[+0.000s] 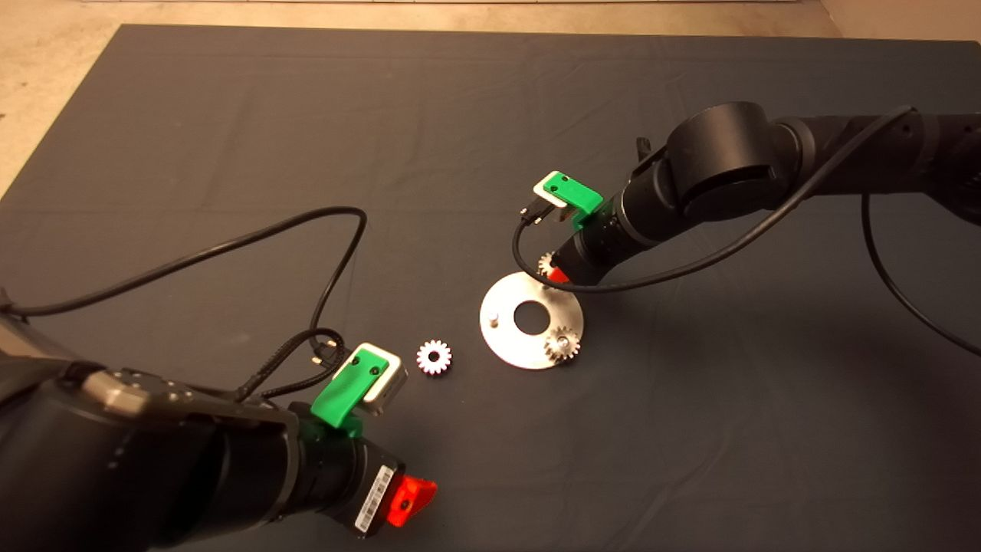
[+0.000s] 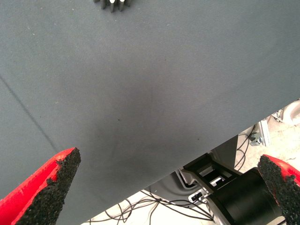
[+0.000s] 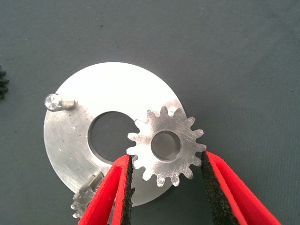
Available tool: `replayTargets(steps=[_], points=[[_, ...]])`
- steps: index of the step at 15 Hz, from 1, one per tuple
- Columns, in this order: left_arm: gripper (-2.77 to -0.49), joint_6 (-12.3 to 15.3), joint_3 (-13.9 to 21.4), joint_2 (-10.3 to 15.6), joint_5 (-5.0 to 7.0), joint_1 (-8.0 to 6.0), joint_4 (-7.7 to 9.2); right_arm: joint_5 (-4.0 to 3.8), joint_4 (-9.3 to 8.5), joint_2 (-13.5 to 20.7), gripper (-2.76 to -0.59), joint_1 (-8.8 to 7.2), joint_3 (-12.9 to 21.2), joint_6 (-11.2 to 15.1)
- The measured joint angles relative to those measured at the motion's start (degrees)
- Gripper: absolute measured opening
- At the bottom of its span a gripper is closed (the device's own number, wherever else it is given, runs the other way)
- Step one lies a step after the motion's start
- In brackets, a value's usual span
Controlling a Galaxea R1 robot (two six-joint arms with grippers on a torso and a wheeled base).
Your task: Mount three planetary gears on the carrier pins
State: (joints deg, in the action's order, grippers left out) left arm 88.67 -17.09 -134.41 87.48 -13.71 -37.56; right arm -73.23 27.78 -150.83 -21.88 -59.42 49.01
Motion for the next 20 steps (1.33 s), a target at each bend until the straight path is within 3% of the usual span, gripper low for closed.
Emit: replayTargets(steps=[9, 13, 20], points=[[-0.51, 0.0, 0.0, 0.0, -0.02, -0.45, 0.05, -0.04, 0.02, 0.0, -2.40, 0.06, 0.0, -0.1], [-0.51, 0.0, 0.0, 0.0, 0.00, -0.45, 0.03, -0.02, 0.02, 0.2, -2.40, 1.71, 0.0, -0.1], [-0.51, 0.0, 0.0, 0.0, 0.00, -0.45, 0.02, -0.04, 0.05, 0.3, -2.40, 1.57, 0.0, -0.4]])
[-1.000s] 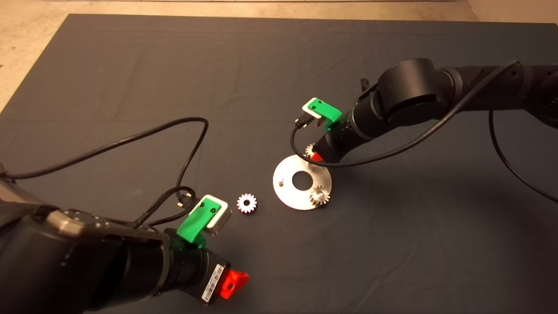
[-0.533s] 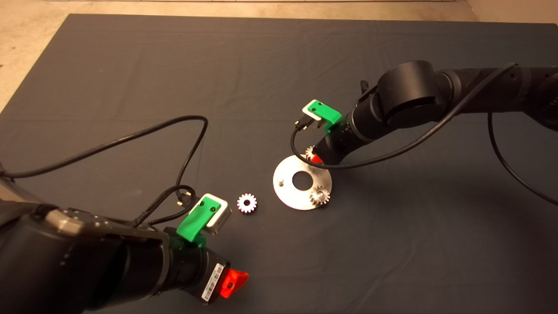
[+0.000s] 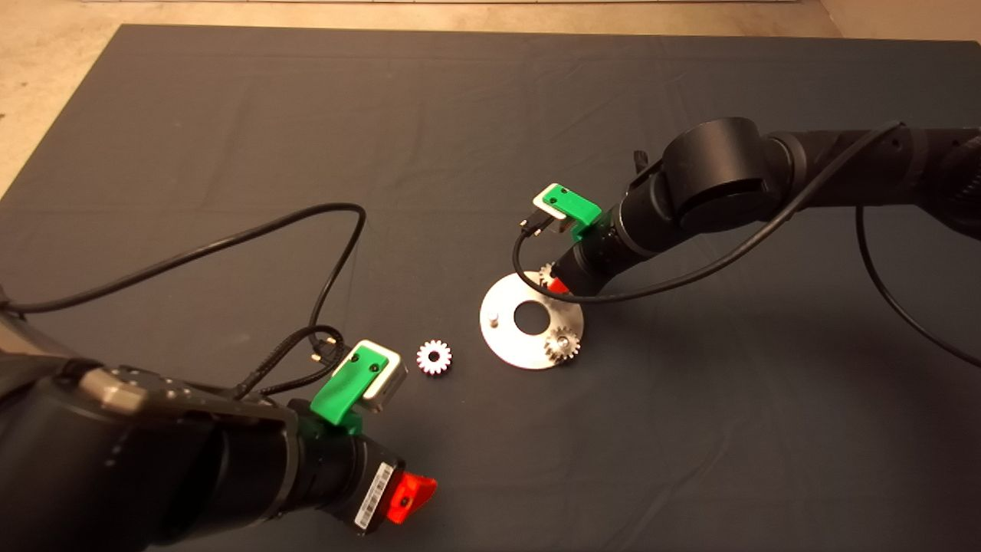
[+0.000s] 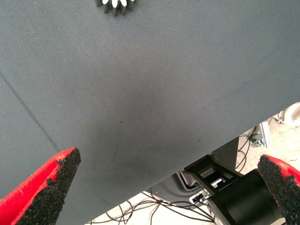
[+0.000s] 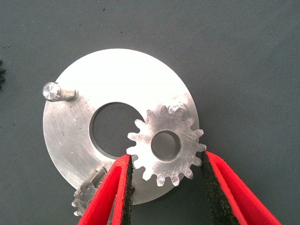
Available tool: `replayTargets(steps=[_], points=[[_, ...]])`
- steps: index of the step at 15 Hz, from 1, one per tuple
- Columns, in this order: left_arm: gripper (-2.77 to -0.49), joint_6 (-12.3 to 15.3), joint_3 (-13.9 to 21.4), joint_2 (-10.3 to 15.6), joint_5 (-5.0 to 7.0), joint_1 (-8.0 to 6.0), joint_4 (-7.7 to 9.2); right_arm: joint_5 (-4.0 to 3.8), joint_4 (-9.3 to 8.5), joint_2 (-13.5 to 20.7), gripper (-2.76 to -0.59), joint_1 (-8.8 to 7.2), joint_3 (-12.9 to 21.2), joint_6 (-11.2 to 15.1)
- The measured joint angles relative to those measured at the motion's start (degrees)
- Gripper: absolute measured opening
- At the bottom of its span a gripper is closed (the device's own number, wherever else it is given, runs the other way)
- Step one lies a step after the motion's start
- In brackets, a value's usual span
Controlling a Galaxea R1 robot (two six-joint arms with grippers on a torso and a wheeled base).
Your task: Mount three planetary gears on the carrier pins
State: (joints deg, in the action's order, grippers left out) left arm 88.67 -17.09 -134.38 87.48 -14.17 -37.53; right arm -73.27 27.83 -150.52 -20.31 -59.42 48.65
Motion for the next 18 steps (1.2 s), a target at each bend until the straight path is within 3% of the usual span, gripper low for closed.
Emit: replayTargets(steps=[7, 13, 18], points=[[-0.51, 0.0, 0.0, 0.0, -0.02, -0.02, 0.00, 0.00, 0.50, -0.3, -2.40, 0.00, 0.0, -0.1], [-0.51, 0.0, 0.0, 0.0, 0.00, -0.02, 0.00, 0.00, 3.50, -0.3, -2.40, 0.00, -1.0, -0.2], [-0.51, 0.0, 0.0, 0.0, 0.00, -0.05, 0.00, -0.02, 3.80, -0.3, -2.40, 0.00, -1.3, -0.2]])
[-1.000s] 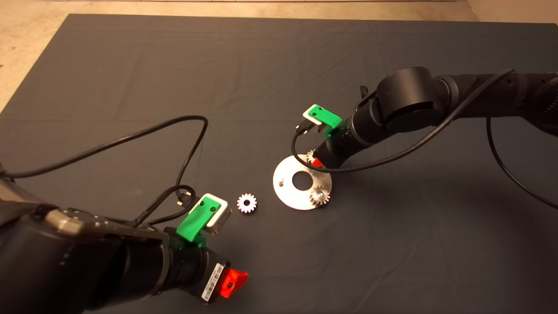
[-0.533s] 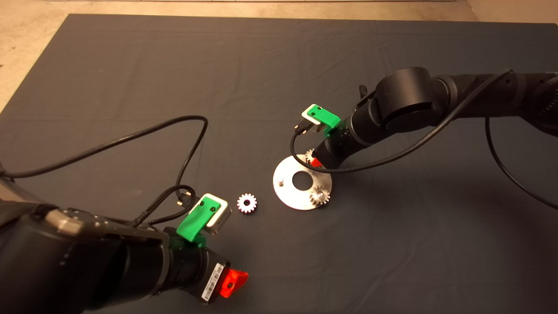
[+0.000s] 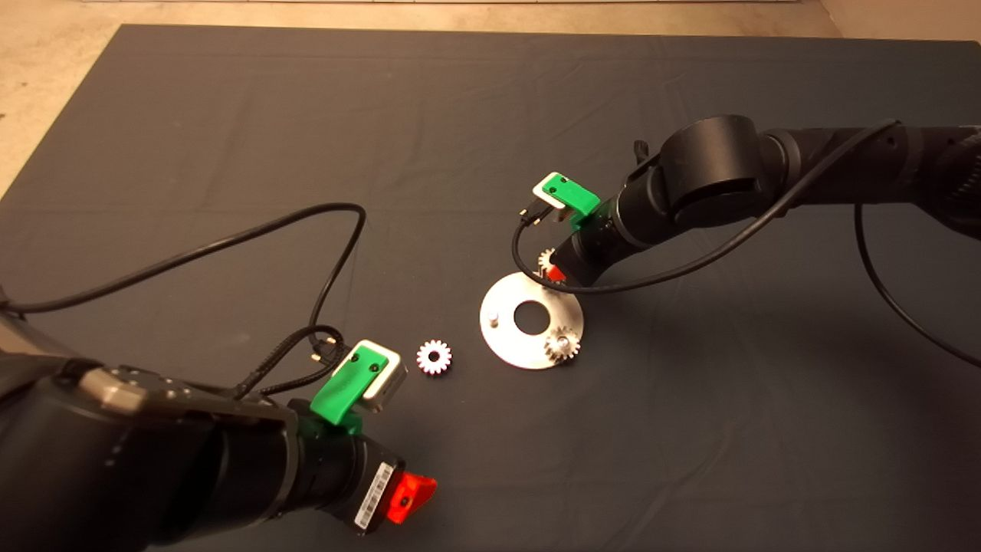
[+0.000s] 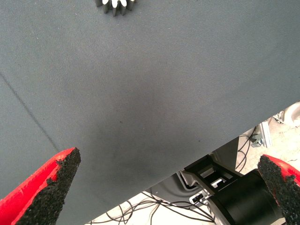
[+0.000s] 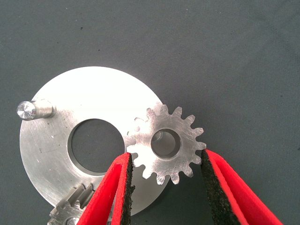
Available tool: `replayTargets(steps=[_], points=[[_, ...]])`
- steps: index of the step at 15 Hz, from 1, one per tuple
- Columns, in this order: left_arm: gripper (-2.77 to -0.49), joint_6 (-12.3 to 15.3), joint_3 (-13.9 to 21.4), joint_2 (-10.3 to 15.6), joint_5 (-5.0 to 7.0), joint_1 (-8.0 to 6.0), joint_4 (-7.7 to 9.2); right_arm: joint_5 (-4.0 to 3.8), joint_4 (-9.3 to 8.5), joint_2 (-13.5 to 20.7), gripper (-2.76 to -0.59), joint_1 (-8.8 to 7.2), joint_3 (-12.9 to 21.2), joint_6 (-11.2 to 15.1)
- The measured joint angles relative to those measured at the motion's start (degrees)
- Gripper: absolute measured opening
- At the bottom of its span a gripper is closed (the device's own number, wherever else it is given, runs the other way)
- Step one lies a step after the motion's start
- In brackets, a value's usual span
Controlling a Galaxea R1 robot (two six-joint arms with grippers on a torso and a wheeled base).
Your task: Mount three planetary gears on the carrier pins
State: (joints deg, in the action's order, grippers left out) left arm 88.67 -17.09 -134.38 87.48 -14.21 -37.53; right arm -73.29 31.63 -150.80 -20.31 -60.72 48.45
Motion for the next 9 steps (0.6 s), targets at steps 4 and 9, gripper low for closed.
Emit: replayTargets(steps=[4, 9], points=[[-0.51, 0.0, 0.0, 0.0, 0.00, -0.44, 0.00, -0.06, 0.00, 0.0, -2.40, 0.02, 0.0, 0.0], [-0.51, 0.0, 0.0, 0.0, 0.00, -0.45, 0.02, -0.06, 0.00, 0.0, -2.40, 0.48, 0.0, 0.0]])
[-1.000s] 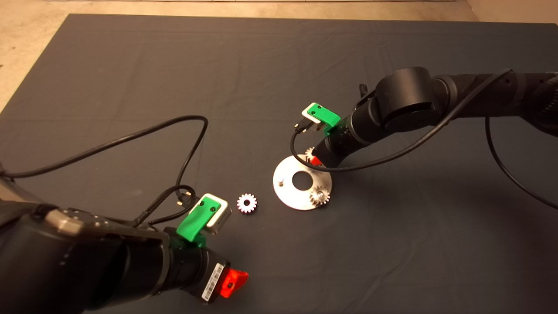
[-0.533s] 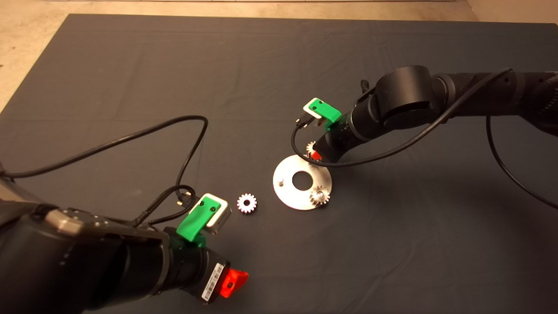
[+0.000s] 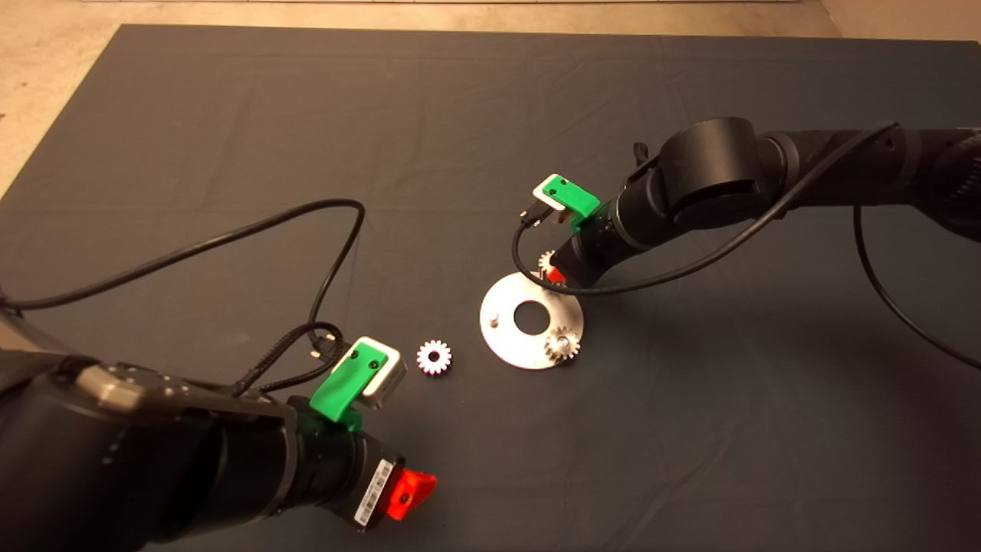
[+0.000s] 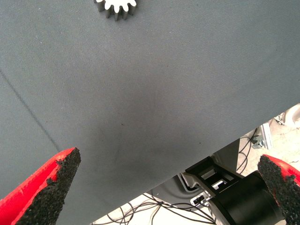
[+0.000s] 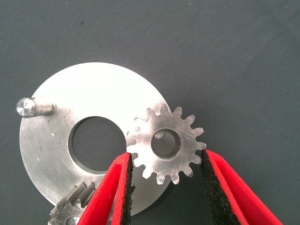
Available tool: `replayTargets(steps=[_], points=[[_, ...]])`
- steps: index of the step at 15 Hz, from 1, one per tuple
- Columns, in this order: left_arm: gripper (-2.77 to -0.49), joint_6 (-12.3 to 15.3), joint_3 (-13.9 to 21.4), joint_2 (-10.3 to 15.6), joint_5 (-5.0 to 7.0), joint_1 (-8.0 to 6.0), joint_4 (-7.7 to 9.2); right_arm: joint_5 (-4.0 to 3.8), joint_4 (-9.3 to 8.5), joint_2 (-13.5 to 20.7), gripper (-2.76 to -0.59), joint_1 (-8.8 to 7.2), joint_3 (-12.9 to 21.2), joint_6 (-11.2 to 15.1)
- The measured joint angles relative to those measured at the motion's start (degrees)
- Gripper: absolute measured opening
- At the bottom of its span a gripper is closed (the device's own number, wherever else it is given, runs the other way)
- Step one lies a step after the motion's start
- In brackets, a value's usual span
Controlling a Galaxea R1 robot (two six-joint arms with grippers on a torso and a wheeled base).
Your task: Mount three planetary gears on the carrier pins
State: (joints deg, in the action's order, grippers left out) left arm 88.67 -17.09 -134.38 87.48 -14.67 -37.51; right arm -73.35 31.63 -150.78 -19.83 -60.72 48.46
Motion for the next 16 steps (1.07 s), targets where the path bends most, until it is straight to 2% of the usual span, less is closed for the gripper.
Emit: replayTargets(steps=[16], points=[[-0.51, 0.1, 0.0, 0.0, 0.00, -0.32, -0.02, -0.03, 0.04, 0.0, -2.40, 0.16, 0.0, 0.0]])
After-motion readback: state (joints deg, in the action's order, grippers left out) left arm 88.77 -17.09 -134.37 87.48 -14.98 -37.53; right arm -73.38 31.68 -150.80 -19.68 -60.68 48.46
